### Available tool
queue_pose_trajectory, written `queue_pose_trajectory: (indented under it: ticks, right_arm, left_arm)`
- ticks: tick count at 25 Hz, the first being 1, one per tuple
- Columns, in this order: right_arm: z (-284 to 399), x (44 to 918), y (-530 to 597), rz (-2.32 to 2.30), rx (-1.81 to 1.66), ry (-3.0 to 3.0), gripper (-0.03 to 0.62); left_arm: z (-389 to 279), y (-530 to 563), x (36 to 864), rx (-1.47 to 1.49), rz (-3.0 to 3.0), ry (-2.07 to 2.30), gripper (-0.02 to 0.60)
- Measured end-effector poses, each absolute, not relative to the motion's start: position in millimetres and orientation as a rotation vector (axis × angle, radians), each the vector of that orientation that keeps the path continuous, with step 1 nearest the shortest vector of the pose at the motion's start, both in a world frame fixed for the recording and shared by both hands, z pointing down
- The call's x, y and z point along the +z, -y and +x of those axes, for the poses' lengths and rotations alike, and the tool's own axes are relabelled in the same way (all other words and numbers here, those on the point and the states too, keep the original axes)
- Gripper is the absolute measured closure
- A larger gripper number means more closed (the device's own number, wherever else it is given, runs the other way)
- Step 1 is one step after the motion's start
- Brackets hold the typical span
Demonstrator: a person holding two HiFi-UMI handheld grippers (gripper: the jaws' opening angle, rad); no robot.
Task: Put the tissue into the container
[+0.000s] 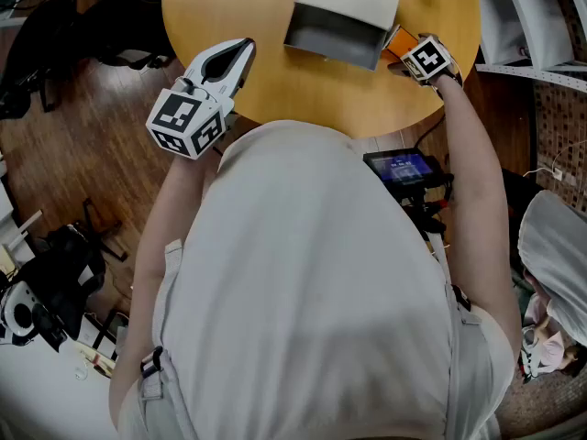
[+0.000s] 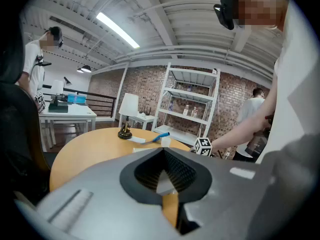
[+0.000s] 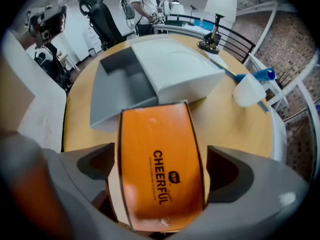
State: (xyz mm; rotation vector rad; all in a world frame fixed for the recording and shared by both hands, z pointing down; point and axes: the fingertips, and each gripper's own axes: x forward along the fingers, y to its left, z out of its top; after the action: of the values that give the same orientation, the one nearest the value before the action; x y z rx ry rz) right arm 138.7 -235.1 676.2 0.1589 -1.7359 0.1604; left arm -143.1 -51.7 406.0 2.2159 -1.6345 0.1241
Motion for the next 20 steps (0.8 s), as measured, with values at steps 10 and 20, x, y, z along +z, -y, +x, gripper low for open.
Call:
queue_pose_trajectory:
  ticks: [10, 20]
  right_arm:
    - [131.5, 604.4, 246.2, 0.144, 0.049, 1.802, 0.178]
    - [-47.4, 597.7, 156.2, -0.073, 0.182, 1.979, 0.175]
  left_arm:
    - [-147.5, 54.9, 418.6, 0.094, 2.203, 1.609, 0.581]
    - [-182.0, 28.6, 423.1, 0.044, 2.150, 1.670, 0.581]
